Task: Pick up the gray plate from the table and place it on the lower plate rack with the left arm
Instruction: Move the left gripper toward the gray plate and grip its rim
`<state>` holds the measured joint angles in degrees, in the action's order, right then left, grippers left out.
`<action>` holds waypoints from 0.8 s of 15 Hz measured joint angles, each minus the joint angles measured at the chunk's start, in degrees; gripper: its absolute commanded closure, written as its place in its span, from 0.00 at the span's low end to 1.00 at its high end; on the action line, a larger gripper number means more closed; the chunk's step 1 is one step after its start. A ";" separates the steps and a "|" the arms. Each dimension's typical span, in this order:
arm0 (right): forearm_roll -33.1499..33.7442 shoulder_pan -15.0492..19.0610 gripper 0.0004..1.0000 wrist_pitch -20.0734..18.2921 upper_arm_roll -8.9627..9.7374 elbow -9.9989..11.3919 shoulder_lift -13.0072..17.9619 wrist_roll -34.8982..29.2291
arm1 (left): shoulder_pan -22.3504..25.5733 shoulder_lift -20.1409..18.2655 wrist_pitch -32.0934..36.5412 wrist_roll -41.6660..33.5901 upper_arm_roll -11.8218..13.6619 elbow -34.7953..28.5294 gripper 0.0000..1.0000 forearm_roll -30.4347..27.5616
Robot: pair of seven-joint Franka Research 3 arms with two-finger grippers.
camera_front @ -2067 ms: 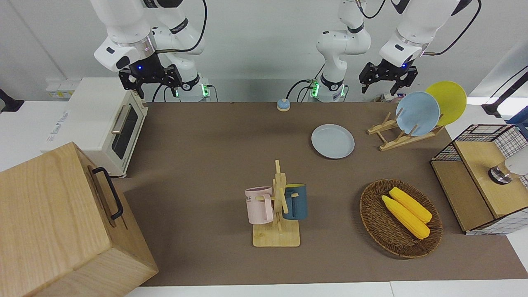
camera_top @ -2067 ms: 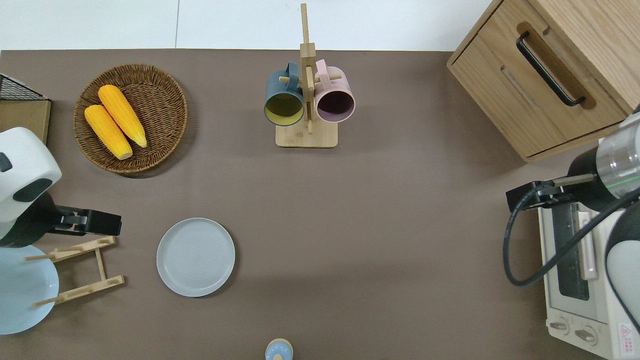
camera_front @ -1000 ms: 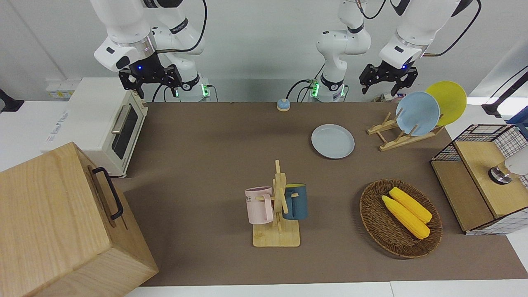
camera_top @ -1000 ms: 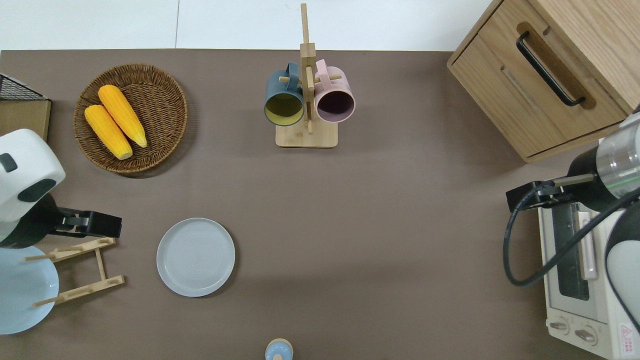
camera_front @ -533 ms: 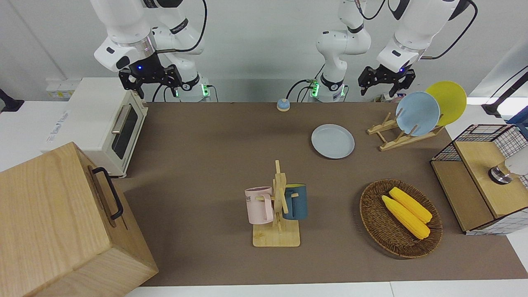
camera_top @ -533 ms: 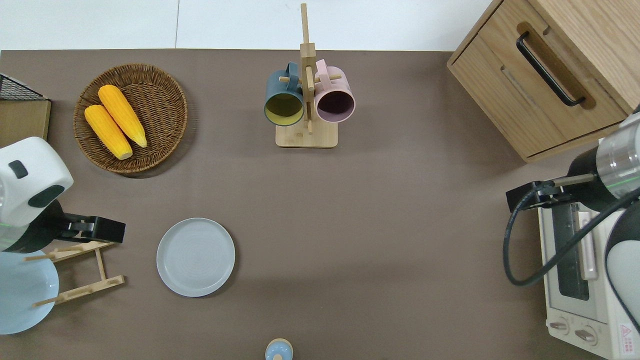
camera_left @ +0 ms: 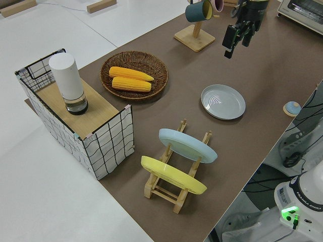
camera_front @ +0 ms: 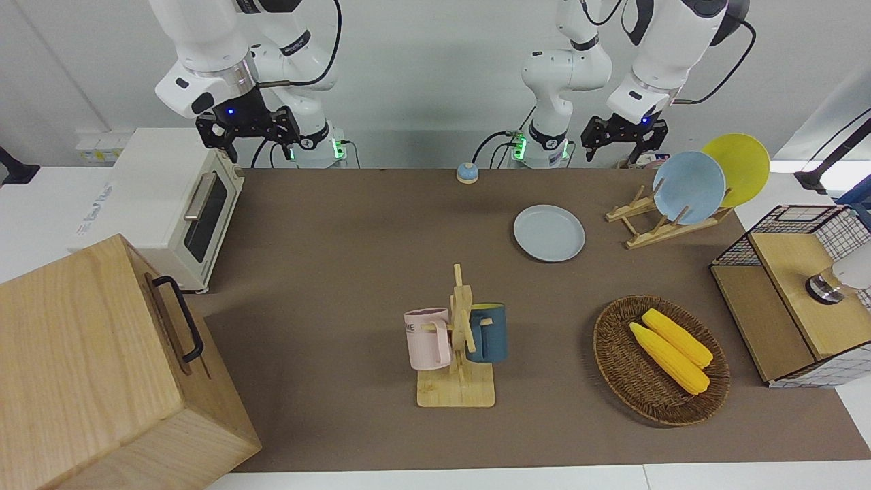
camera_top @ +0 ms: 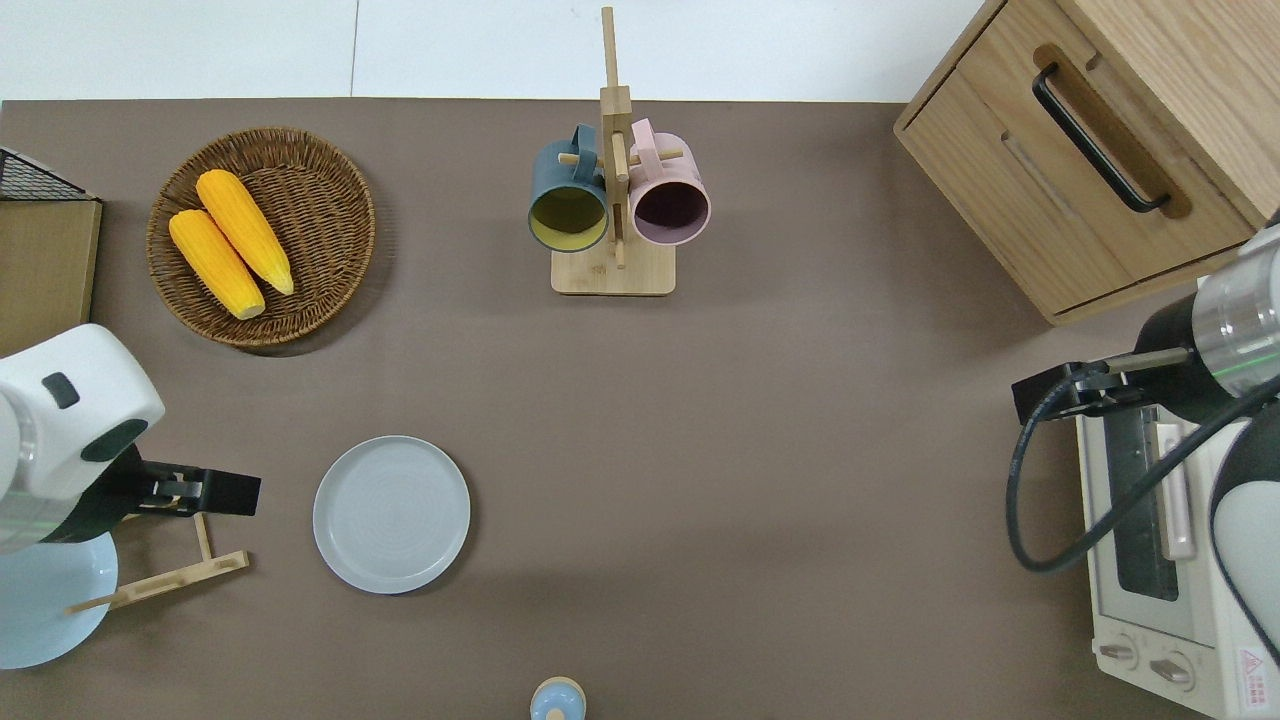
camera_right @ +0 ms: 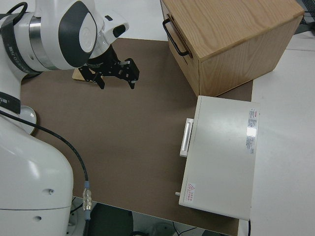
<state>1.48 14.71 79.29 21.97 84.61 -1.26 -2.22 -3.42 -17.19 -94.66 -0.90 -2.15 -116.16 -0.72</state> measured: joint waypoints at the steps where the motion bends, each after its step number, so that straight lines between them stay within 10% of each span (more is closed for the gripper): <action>1: 0.00 0.00 0.02 0.00 0.00 0.00 0.00 0.00 | 0.00 -0.87 -1.65 0.00 0.01 -2.24 0.01 0.00; 12: 0.00 0.00 0.02 0.00 0.00 0.00 0.00 0.00 | 0.03 -5.04 -17.60 0.00 0.74 -17.84 0.01 0.01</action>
<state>1.48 14.71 79.29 21.97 84.61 -1.26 -2.22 -3.39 -22.23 -112.27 -0.90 -1.41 -134.00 -0.70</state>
